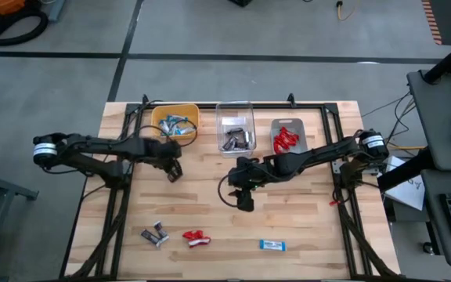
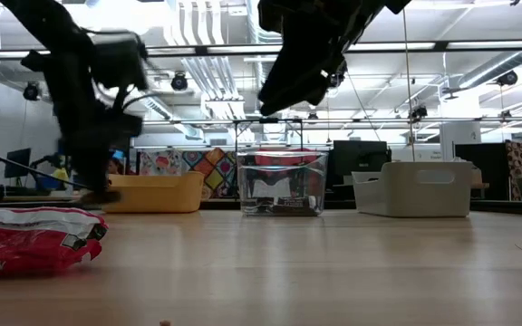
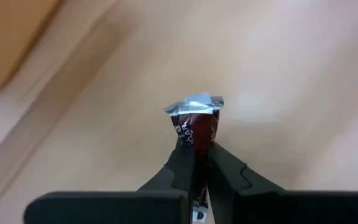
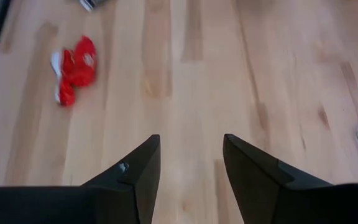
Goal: Sort candy
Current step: Put the brown chocolate into the transparent bin
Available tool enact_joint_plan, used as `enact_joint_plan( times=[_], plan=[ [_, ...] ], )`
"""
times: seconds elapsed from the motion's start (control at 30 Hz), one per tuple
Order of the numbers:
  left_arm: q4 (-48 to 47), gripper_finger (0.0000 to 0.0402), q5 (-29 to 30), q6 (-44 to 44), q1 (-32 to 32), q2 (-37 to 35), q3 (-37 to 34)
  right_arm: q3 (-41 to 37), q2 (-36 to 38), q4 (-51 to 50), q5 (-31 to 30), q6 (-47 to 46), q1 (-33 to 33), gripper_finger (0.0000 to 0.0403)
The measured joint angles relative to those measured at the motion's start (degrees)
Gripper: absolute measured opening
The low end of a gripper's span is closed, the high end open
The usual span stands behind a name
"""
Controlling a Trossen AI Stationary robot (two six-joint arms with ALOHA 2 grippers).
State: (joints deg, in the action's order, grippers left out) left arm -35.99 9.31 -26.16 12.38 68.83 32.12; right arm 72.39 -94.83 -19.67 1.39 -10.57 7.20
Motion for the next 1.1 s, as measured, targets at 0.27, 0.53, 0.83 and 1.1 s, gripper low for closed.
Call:
enact_joint_plan(
  times=[0.27,0.53,0.83,1.1],
  plan=[
    [26.99,0.0007,-13.45,13.51,-6.91,-3.99,-0.37,-6.52,0.00,21.38,-0.15,5.81,0.05,0.0155],
    [41.48,0.0007,-16.96,18.42,-11.23,-1.89,-0.39,-14.88,0.00,46.48,-8.55,12.48,0.04,0.0159],
    [50.40,0.0007,-17.76,18.27,-11.58,3.21,-0.38,-18.20,0.00,53.76,-8.94,11.93,0.02,0.0179],
    [58.43,0.0007,-22.38,19.02,-11.60,6.37,-0.13,-18.30,0.00,52.07,-9.59,11.67,0.00,0.0183]
  ],
)
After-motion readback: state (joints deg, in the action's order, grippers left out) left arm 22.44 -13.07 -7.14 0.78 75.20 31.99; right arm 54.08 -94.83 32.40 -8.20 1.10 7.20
